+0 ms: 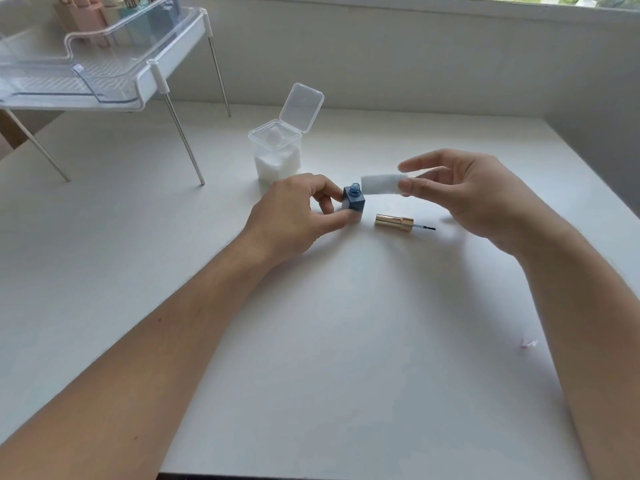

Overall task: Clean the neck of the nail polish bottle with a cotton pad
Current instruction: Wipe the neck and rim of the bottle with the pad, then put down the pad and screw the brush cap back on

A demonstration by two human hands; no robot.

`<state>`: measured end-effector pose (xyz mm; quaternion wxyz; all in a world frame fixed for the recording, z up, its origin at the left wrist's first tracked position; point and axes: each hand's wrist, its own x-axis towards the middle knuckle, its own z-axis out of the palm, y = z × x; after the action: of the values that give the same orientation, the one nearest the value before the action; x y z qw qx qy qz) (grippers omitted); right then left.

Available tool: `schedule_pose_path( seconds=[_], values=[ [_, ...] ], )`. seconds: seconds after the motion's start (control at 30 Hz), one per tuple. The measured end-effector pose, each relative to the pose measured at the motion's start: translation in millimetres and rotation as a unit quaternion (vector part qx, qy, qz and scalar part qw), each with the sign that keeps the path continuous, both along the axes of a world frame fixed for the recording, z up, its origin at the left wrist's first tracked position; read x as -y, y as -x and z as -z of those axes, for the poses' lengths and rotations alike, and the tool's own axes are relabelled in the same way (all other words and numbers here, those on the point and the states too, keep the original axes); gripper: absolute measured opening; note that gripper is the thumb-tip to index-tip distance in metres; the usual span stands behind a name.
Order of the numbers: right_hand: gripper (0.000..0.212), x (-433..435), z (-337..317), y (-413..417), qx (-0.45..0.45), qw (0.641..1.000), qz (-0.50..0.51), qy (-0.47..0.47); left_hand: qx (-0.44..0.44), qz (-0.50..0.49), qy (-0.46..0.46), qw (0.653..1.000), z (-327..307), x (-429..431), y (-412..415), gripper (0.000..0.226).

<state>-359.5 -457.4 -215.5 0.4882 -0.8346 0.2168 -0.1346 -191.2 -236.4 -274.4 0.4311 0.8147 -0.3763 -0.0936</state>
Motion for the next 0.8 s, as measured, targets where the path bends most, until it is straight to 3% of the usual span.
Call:
schedule_pose_path(
  seconds=[0.13, 0.47, 0.8],
  values=[
    [0.031, 9.4, 1.2, 3.1, -0.011, 1.0, 0.022, 0.009, 0.012, 0.014, -0.008, 1.0, 1.1, -1.6, -3.3, 0.037],
    [0.014, 22.3, 8.4, 4.5, -0.073, 0.995, 0.07, 0.022, 0.019, 0.052, -0.025, 0.998, -0.7, -4.8, -6.1, 0.042],
    [0.012, 16.1, 6.7, 4.8, -0.113, 0.983, 0.081, 0.122, 0.007, 0.057, -0.028, 0.998, -1.9, -5.3, -4.9, 0.036]
  ],
)
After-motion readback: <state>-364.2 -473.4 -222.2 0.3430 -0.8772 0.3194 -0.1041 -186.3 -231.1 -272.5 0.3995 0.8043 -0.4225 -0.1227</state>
